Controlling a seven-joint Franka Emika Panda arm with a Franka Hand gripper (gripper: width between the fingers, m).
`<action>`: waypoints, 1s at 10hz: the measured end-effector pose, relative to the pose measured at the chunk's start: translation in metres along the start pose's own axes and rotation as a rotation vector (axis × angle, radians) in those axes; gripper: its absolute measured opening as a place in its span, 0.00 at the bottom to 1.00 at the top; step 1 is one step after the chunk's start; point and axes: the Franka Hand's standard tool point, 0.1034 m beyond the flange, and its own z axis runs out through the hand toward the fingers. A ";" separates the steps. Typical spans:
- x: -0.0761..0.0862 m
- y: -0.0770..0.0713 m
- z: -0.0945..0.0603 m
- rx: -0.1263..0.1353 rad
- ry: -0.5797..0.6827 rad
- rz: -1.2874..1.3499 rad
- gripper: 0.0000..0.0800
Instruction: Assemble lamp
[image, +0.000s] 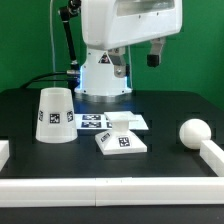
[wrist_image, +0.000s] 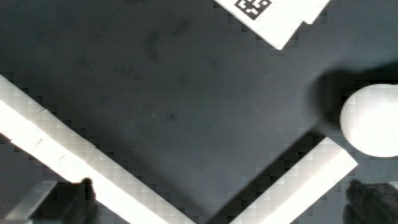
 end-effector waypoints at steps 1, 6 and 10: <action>0.000 0.000 0.000 0.004 -0.001 -0.003 0.87; -0.001 -0.001 0.001 0.005 -0.003 -0.004 0.87; -0.047 -0.021 0.020 -0.003 -0.016 0.117 0.87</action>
Offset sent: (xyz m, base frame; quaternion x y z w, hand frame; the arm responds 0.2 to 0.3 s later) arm 0.0000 0.0000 0.0000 0.0000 0.0000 0.0000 1.0000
